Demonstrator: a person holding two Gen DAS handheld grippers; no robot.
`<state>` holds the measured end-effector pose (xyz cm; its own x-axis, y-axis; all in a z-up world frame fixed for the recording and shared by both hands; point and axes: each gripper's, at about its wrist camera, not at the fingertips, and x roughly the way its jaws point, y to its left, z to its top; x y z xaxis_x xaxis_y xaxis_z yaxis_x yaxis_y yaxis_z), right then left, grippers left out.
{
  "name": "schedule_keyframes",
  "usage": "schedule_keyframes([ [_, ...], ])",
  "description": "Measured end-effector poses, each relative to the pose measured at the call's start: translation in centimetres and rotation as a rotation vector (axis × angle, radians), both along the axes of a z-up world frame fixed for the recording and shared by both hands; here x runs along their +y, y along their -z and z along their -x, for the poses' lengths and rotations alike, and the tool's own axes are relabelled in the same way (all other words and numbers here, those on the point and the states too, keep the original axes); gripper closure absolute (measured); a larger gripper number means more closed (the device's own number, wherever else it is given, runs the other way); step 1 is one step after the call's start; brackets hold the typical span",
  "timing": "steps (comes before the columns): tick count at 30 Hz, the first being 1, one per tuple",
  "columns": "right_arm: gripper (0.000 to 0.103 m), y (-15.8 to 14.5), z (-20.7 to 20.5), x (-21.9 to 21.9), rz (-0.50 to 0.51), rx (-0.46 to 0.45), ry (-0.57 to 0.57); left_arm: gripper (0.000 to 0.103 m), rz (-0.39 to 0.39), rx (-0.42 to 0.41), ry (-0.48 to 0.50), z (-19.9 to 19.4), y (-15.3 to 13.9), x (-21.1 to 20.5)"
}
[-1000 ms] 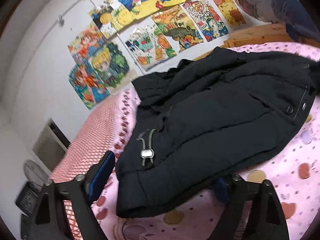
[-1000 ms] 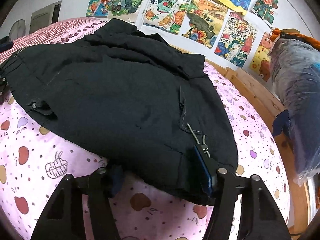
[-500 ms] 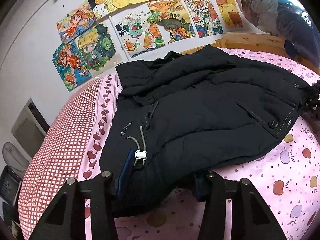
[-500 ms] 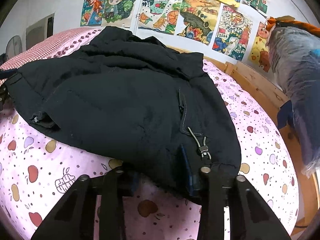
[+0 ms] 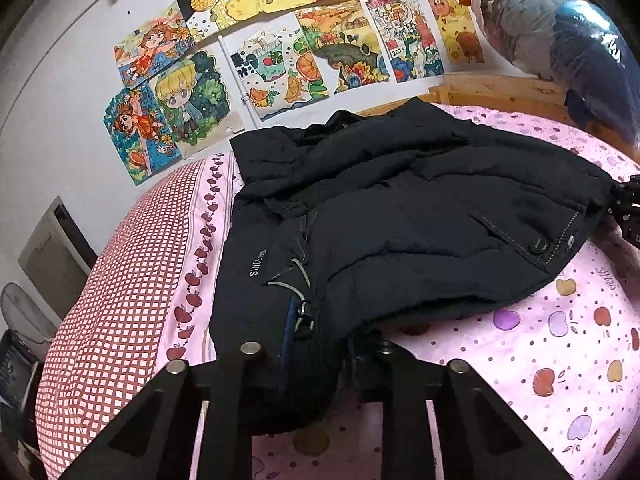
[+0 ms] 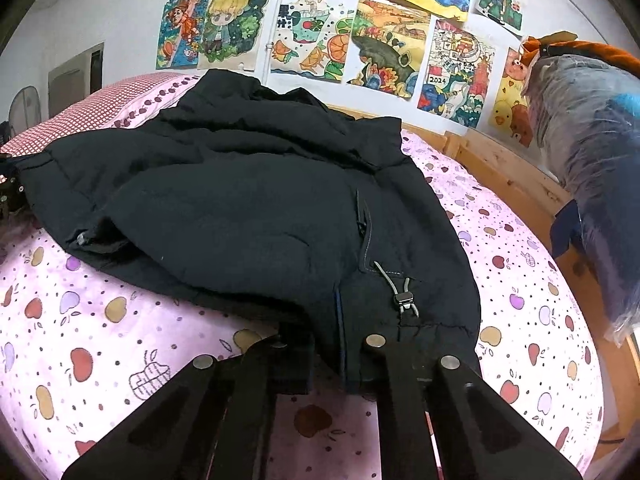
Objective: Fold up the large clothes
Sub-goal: 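Close both tools on the jacket hem edge, then lift the hem with both tools and fold it over toward the collar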
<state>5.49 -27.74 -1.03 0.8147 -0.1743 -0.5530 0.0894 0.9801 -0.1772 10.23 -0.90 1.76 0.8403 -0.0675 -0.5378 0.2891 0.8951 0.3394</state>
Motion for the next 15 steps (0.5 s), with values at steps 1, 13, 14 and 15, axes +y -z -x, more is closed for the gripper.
schedule_keyframes([
  [1, 0.096, -0.2, 0.2, 0.0, 0.000, -0.009, -0.002, 0.092, -0.003, -0.004, 0.008, 0.2, -0.1, -0.1],
  [13, 0.098, -2.6, 3.3, 0.3, -0.051, -0.153, 0.039, 0.096, 0.002, -0.051, 0.020, 2.9, -1.6, 0.8],
  [14, 0.098, -2.7, 3.5, 0.3, -0.050, -0.156, 0.038, 0.096, 0.000, -0.054, 0.022, 3.1, -1.7, 0.9],
  [15, 0.098, -2.7, 3.9, 0.4, -0.049, -0.161, 0.037, 0.096, -0.002, -0.058, 0.026, 3.5, -1.9, 0.9],
])
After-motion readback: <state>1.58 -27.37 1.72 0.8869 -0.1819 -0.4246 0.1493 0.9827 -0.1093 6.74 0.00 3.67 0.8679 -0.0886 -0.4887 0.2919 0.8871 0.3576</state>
